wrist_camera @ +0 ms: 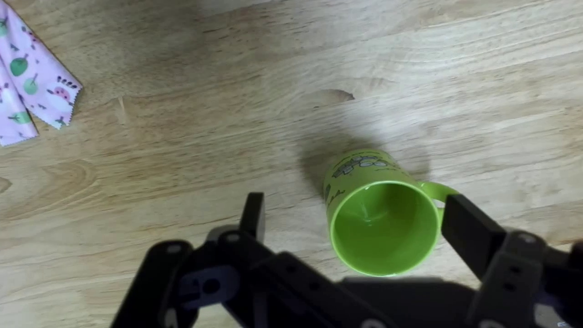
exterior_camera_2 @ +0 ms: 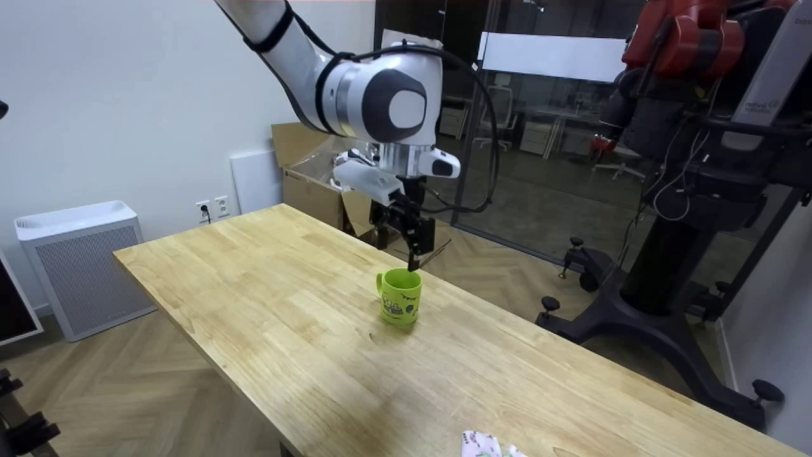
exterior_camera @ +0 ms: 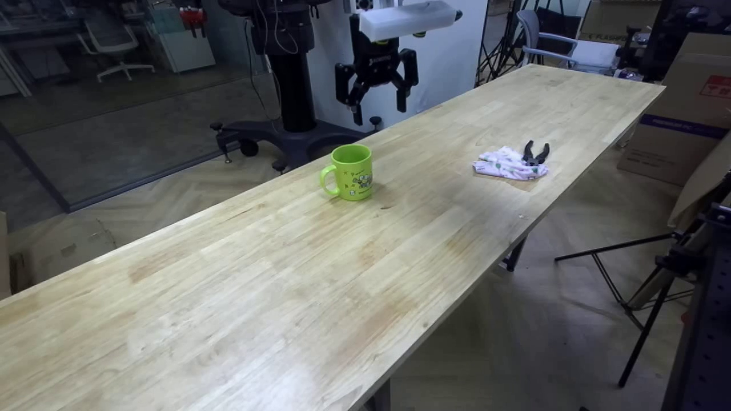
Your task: Move the green mug towards you
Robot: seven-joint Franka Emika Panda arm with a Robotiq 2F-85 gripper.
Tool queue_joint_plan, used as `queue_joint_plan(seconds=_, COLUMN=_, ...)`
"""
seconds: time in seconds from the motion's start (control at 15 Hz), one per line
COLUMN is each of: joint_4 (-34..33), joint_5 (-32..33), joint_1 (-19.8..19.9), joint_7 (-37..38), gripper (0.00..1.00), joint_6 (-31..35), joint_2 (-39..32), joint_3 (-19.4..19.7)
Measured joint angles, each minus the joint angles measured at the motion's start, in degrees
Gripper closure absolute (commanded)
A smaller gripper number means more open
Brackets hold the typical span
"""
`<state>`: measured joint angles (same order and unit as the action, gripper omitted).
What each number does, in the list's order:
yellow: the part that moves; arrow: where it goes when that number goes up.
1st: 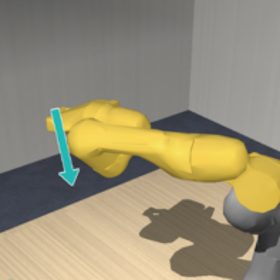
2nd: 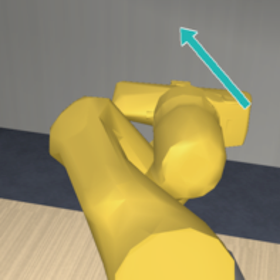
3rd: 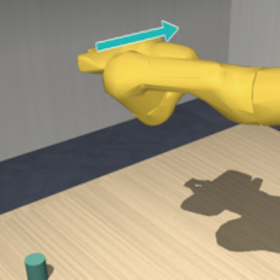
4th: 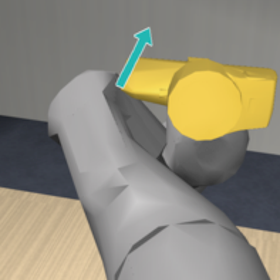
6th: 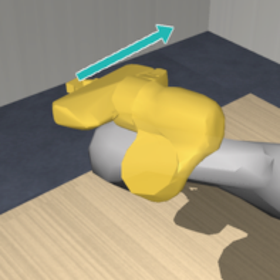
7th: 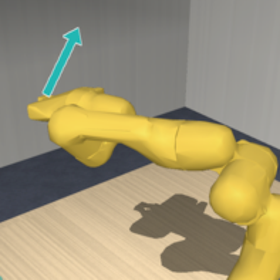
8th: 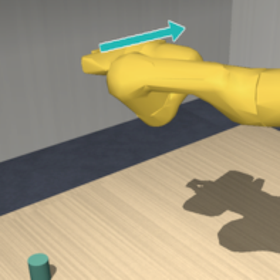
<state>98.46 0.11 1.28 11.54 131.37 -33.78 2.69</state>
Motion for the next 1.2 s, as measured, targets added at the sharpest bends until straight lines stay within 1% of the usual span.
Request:
queue_joint_plan(seconds=0.2, joint_4=-4.79, joint_5=0.34, joint_1=-0.5, joint_7=0.89, gripper=0.0, joint_6=-0.97, joint_2=-4.53, joint_3=1.07)
queue_joint_plan(seconds=0.53, joint_4=-5.98, joint_5=0.28, joint_1=-0.64, joint_7=0.44, gripper=0.0, joint_6=-1.84, joint_2=-5.68, joint_3=1.29)
queue_joint_plan(seconds=0.73, joint_4=-7.09, joint_5=1.09, joint_1=-0.6, joint_7=-0.6, gripper=0.0, joint_6=-2.06, joint_2=-8.05, joint_3=1.4)
queue_joint_plan(seconds=1.2, joint_4=-13.78, joint_5=1.3, joint_1=-0.24, joint_7=-1.73, gripper=0.0, joint_6=-4.23, joint_2=-14.98, joint_3=1.92)
